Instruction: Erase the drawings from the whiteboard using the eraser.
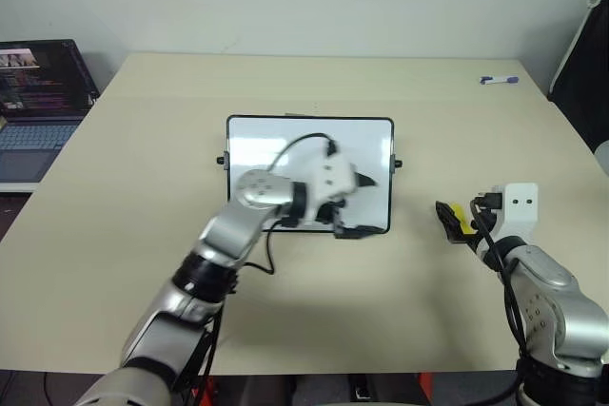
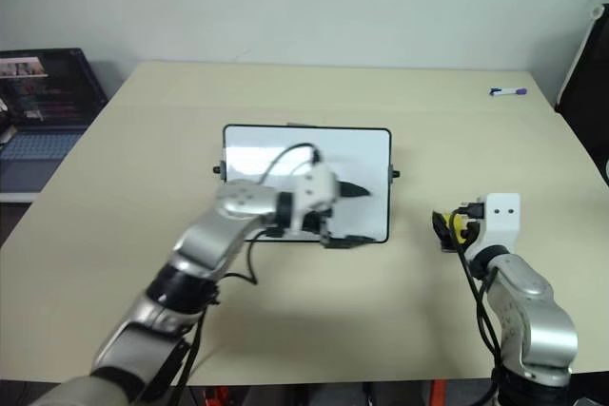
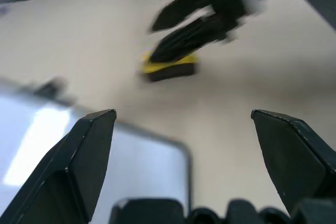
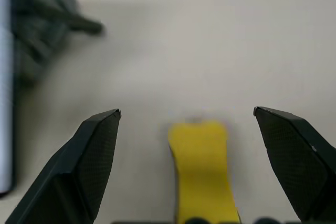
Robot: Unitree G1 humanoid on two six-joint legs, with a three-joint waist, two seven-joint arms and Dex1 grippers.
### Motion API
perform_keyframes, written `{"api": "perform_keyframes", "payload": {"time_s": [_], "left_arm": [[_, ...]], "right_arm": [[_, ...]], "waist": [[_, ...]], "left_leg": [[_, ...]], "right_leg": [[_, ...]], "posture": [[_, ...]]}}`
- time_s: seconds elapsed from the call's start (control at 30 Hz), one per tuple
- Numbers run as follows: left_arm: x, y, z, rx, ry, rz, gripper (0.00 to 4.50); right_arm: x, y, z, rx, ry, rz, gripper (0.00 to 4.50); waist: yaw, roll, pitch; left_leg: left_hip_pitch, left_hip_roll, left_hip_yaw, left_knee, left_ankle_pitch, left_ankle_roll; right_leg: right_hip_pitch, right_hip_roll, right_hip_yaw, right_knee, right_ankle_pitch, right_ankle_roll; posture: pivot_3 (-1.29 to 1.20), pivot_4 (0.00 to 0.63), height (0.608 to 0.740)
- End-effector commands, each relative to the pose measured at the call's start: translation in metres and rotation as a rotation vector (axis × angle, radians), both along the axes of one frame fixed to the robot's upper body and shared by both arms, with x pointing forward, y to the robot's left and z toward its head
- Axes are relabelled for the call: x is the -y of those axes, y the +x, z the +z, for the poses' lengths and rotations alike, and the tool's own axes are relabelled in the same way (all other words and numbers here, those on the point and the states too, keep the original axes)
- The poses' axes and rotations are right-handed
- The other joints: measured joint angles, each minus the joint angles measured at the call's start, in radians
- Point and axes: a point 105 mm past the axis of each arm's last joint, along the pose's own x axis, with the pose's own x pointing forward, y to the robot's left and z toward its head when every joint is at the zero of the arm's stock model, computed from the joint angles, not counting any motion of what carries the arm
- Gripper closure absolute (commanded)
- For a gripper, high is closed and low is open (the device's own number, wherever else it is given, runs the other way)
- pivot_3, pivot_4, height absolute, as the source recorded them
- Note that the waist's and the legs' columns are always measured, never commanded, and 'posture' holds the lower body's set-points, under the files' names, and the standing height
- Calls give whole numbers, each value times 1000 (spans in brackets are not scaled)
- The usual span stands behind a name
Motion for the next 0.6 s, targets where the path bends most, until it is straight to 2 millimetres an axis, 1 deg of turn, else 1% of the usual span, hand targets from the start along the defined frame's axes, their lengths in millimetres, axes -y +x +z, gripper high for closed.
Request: {"api": "perform_keyframes", "payload": {"time_s": [0.03,0.1,0.13,0.17,0.23,0.27,0.3,0.37,0.4,0.43,0.5,0.57,0.6], "left_arm": [[-53,-19,18,-26,-162,256,0],[-73,-33,15,-73,-230,376,0],[-86,-41,8,-85,-259,471,0],[-93,-47,3,-92,-271,537,0],[-125,-58,-23,-112,-272,757,0],[-132,-61,-31,-111,-264,823,0],[-142,-60,-38,-101,-261,900,0],[-152,-58,-44,-60,-242,985,0],[-163,-55,-43,-40,-273,1063,0],[-167,-52,-42,-27,-299,1110,0],[-181,-47,-38,46,-304,1197,0],[-188,-43,-36,116,-291,1258,0],[-187,-42,-38,140,-280,1281,0]], "right_arm": [[-18,-23,16,171,-30,87,30],[-20,-31,12,232,-24,95,30],[-16,-34,6,257,-40,56,30],[-10,-36,2,273,-53,25,30],[-13,-42,-16,277,-2,18,30],[-11,-44,-21,279,18,16,30],[-7,-43,-27,279,13,-18,30],[2,-40,-34,274,-5,-66,30],[3,-36,-35,276,2,-58,30],[7,-32,-35,279,8,-47,30],[6,-28,-33,290,12,-5,30],[11,-26,-28,296,55,-2,30],[15,-26,-28,294,67,-5,30]], "waist": [[0,0,0],[4,0,0],[5,0,0],[6,0,0],[10,0,-1],[12,-1,-1],[16,-1,-1],[28,-2,-1],[33,-2,-1],[33,-2,-1],[33,-2,-1],[33,-2,-1],[33,-1,-1]], "left_leg": [[0,1,0,0,0,0],[0,1,-3,-1,-1,-2],[-1,1,-5,0,-2,-2],[-1,0,-5,1,-2,-2],[1,-3,-4,2,-2,-3],[3,-3,-3,2,-2,-2],[5,-3,-3,2,-2,-2],[6,-3,-3,3,-1,-1],[7,-3,-3,3,1,1],[7,-3,-3,3,2,2],[9,-3,-1,3,3,3],[11,-3,0,3,3,4],[12,-2,0,3,3,4]], "right_leg": [[0,0,0,0,0,1],[0,0,-1,0,-1,0],[0,0,-1,0,-1,0],[0,-1,-1,0,-1,0],[4,-5,0,-1,-2,3],[6,-5,0,-3,-2,3],[8,-5,1,-3,-2,3],[8,-5,1,-3,0,1],[8,-5,1,-2,-1,-3],[8,-5,1,-2,0,-5],[9,-5,2,-2,1,-6],[11,-4,2,-1,2,-6],[11,-4,2,0,1,-6]], "posture": [[0,150,740],[0,150,740],[0,150,740],[0,150,740],[0,150,740],[0,150,740],[0,150,740],[0,150,740],[0,150,740],[0,150,740],[0,150,740],[0,150,740],[0,150,740]]}}
